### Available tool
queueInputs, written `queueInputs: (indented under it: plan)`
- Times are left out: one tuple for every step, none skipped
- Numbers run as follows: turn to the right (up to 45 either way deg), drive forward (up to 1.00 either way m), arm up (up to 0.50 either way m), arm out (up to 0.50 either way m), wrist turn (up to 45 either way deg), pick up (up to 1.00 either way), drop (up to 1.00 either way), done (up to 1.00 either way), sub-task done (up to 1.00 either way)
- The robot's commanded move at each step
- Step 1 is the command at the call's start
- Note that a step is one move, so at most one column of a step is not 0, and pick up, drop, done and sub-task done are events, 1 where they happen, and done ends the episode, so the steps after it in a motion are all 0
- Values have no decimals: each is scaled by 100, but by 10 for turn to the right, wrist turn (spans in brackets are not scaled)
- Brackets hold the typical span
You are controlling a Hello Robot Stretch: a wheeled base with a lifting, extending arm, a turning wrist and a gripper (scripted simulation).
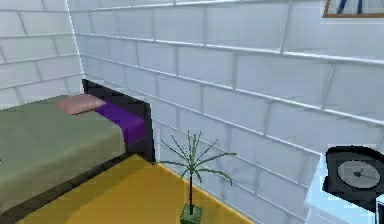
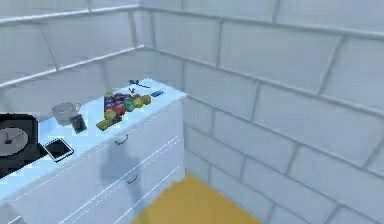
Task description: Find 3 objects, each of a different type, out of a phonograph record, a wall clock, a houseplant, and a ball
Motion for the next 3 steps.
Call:
queueInputs:
  plan:
    - [0,0,0,0,0,0,0,0,100]
    - [-450,0,0,0,0,0,0,0,0]
    - [-450,0,0,0,0,0,0,0,0]
